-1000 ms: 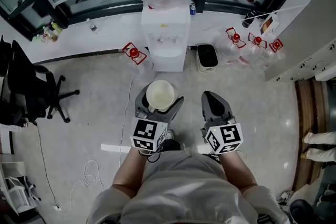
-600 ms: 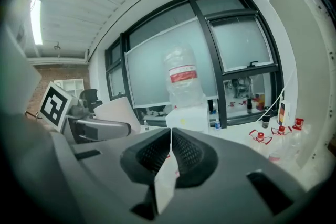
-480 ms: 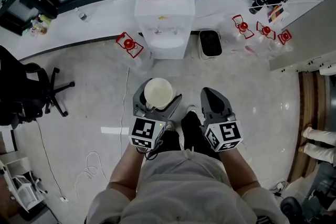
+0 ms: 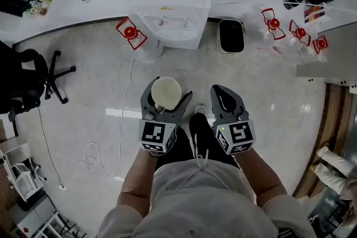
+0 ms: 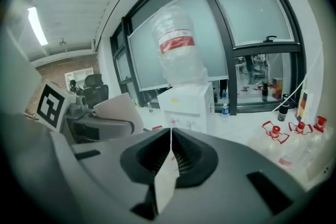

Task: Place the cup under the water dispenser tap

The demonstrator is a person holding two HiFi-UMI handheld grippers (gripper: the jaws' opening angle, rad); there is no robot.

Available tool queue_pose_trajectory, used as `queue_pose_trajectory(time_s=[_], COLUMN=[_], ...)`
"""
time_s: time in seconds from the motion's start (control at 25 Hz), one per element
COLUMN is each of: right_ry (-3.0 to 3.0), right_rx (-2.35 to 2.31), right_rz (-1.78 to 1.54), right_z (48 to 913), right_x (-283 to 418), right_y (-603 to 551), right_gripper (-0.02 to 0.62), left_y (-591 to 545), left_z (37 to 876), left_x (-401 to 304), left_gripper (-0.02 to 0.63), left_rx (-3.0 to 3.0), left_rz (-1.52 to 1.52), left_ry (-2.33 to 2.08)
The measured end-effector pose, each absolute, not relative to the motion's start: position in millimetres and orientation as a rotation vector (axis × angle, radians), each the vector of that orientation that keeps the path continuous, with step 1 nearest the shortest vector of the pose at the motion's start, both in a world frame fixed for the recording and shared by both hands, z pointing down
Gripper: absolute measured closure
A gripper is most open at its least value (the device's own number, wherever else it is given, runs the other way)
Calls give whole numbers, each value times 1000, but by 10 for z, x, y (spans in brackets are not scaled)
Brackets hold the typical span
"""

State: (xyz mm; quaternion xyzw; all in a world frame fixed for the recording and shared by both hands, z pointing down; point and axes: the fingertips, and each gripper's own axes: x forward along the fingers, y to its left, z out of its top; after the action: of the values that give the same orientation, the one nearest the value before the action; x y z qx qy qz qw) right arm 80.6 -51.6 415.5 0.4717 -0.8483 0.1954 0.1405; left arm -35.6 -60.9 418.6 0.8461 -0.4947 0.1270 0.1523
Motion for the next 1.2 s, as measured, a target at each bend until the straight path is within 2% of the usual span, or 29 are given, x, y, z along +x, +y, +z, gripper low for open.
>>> queue_pose_trajectory(time_s=[0.32,0.72,1.2], right_ry=[-2396,-2317,-2240], right_rx=[1329,1422,1536], right_rz=[544,519,520], right_z=[4925,5893,6784], right_x=[835,542,310], right_y=[-974,-1448,-1840], right_gripper=[566,566,566], left_y=[-1121,-1659,-2393], left_z=[5118,6368,7297], left_x=[-207,-404,-390], left_gripper=[152,152,152], left_rx=[2489,2548,2615], left_rz=[451,543,547], left_ry=[-1388,-1227,-1145])
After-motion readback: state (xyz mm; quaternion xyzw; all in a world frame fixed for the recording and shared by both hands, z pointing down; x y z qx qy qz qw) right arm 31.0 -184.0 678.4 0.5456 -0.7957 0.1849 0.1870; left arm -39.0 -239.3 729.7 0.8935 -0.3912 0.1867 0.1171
